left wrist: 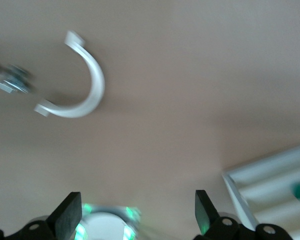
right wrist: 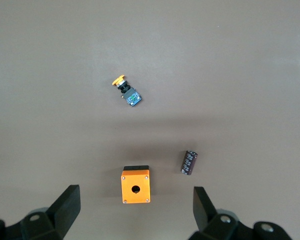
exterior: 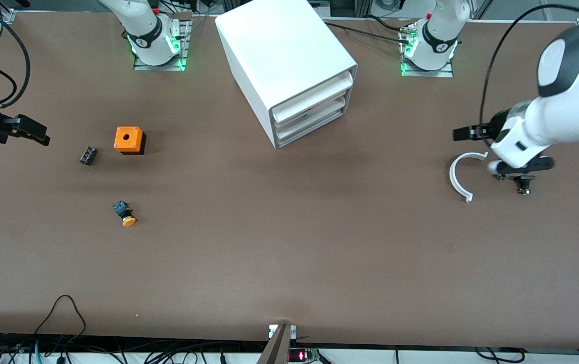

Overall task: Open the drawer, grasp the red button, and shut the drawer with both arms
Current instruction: 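Reach the left gripper to the white cabinet's top drawer handle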

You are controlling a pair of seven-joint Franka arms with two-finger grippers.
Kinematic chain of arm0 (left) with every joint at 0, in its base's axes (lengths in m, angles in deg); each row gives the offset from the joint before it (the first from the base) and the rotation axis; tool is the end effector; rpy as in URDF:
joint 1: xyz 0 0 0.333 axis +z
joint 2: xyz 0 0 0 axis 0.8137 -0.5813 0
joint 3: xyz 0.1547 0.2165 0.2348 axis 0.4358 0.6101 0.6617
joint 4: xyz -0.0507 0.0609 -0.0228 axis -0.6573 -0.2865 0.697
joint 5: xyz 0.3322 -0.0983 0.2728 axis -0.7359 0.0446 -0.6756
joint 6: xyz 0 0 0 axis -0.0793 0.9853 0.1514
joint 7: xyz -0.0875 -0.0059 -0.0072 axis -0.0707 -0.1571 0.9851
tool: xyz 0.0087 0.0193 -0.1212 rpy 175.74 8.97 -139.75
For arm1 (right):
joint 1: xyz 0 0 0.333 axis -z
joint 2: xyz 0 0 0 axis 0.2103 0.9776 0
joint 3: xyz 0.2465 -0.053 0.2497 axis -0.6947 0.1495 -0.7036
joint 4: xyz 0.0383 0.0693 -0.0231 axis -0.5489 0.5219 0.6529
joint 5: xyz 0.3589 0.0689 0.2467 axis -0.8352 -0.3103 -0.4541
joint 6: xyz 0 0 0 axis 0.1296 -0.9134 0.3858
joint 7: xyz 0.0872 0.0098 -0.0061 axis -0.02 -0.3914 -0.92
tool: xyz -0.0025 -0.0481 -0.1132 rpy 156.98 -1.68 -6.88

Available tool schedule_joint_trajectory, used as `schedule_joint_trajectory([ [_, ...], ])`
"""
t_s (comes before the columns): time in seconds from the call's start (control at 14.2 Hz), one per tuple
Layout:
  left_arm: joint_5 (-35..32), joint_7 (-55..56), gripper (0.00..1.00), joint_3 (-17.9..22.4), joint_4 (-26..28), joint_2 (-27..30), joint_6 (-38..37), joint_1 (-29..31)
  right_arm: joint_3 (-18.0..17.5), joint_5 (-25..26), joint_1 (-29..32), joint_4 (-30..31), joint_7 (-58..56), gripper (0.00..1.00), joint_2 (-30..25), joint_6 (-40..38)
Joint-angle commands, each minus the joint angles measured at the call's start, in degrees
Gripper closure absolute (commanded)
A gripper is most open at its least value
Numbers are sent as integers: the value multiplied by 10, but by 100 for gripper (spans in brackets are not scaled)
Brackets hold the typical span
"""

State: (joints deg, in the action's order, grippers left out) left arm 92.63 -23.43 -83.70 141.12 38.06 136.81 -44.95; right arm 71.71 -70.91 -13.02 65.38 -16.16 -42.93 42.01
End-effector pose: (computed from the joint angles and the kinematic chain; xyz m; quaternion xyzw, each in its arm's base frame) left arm 0.6069 -0.0753 0.4591 0.9701 0.0679 -0.2210 0.0737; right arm 0.6218 -0.0469 0.5723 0.9996 -0.0181 -0.0089 0.0175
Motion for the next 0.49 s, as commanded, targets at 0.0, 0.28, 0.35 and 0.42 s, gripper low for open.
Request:
schedule_joint_trajectory([
  [0.0, 127, -27, 0, -14, 7, -68, -18, -9, 0, -6, 0, 6, -6, 0, -11, -1],
  [0.28, 310, -118, 0, -60, 116, -116, 96, -28, -3, -8, -2, 4, 0, 0, -9, 2],
  [0.35, 350, -144, 0, -66, 134, -122, 118, -40, -4, -8, -3, 4, -3, 0, -9, 1],
  [0.42, 374, -175, 0, -69, 149, -132, 136, -57, -5, -9, -3, 4, -6, 0, -5, 0],
])
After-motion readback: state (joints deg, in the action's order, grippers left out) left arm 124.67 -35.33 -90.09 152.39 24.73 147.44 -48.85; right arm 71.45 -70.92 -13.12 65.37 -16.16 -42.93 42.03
